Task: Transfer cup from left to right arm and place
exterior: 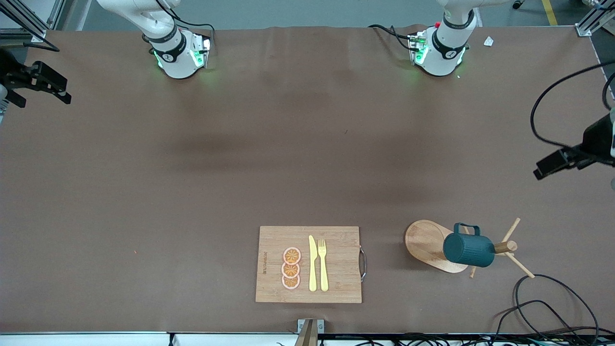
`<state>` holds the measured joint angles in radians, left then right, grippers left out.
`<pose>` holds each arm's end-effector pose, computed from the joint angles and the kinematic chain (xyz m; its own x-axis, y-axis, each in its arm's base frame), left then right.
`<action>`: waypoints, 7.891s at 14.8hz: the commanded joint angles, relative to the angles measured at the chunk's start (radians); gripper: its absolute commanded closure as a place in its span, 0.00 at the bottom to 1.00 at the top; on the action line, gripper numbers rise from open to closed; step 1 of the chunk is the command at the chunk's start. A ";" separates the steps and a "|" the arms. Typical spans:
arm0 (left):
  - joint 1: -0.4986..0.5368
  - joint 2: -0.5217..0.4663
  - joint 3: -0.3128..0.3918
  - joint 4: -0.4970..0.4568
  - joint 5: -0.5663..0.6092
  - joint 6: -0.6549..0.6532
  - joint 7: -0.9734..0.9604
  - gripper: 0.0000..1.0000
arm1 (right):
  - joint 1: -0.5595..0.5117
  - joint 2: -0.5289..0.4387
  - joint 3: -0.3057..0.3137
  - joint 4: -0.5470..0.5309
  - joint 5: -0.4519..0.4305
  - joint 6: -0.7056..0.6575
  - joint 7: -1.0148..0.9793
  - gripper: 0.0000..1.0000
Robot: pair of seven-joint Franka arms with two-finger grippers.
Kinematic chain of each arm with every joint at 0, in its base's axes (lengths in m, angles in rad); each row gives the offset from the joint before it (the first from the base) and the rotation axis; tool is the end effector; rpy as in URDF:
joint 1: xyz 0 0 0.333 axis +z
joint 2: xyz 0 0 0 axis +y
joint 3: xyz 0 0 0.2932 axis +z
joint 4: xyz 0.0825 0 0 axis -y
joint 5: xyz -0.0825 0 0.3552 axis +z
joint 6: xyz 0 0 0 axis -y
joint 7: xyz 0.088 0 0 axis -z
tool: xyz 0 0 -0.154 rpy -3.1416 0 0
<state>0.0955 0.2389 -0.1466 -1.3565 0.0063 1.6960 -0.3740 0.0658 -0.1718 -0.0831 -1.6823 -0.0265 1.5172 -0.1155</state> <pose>0.6089 -0.0210 0.5291 0.9422 0.3239 0.0854 0.3192 -0.9455 0.0639 0.4697 -0.0153 0.5860 0.9952 0.0977 0.0047 0.0977 -0.9951 0.0129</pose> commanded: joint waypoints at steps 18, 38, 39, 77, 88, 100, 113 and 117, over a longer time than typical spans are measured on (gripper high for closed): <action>-0.002 0.211 -0.008 0.033 -0.235 0.258 -0.641 0.00 | -0.004 0.064 -0.004 0.058 -0.012 -0.019 -0.003 0.00; -0.017 0.375 -0.010 0.034 -0.345 0.479 -0.940 0.00 | -0.020 0.064 -0.009 0.055 0.002 -0.054 -0.009 0.00; -0.019 0.378 -0.010 0.034 -0.345 0.479 -0.948 0.00 | -0.021 0.064 -0.009 0.055 0.002 -0.054 -0.009 0.00; -0.166 0.289 -0.021 0.039 -0.220 0.398 -0.945 0.19 | 0.022 0.078 -0.001 0.046 -0.012 -0.003 -0.007 0.00; -0.607 0.332 -0.005 0.039 0.415 0.409 -1.028 0.23 | 0.017 0.077 -0.003 0.052 -0.012 -0.011 -0.052 0.00; -0.954 0.571 -0.001 0.036 1.093 0.421 -1.507 0.23 | 0.020 0.075 -0.003 0.053 -0.012 -0.015 -0.049 0.00; -1.085 0.747 0.009 0.034 1.606 0.387 -1.787 0.31 | 0.017 0.075 -0.003 0.052 0.003 -0.038 -0.052 0.00; -1.132 0.801 0.009 0.033 1.789 0.303 -1.968 0.31 | 0.022 0.077 -0.003 0.052 0.005 -0.037 -0.047 0.00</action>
<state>-1.0038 0.9897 -0.1488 -1.3403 1.6945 2.0655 -2.2405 0.0845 -0.0947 -0.0845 -1.6392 -0.0293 1.4912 -0.1528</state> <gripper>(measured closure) 0.132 0.000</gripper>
